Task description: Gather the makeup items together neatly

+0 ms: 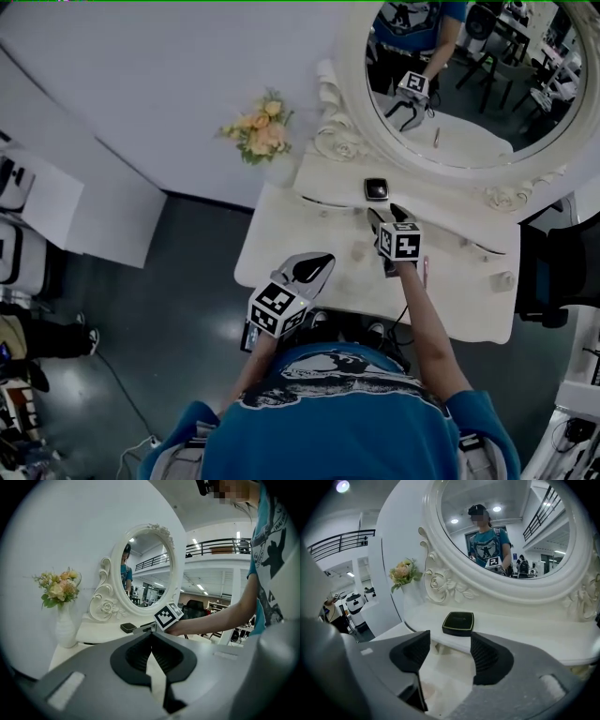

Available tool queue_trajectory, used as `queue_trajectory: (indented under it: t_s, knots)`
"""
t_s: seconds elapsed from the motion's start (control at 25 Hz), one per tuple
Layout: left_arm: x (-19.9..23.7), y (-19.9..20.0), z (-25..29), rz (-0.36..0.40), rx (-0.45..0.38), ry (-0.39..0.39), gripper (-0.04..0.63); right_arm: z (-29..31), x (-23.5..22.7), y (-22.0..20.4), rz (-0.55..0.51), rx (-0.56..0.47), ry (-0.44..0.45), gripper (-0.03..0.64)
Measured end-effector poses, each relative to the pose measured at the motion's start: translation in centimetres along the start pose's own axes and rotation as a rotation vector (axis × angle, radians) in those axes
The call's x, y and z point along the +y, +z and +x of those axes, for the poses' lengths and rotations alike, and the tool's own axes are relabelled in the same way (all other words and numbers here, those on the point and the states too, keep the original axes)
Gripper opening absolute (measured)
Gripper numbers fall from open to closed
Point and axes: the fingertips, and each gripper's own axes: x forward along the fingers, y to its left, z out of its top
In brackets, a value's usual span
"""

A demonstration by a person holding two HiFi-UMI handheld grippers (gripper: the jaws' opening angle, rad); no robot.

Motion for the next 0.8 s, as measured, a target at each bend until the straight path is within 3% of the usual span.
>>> queue_trajectory:
  t_s: [0.28, 0.64, 0.8]
  knots:
    - [1.8, 0.0, -1.9, -0.011, -0.008, 0.066, 0.011, 3.3, -0.4, 1.6, 0.038, 0.028, -0.025, 0.387]
    - [3.6, -0.2, -4.1, -0.021, -0.006, 0.125, 0.011, 5.8, -2.2, 3.3, 0.008, 0.081, -0.143, 0.388]
    - [4.1, -0.4, -4.6, -0.025, -0.005, 0.13, 0.011, 5.7, -2.4, 2.5, 0.028, 0.076, -0.149, 0.332]
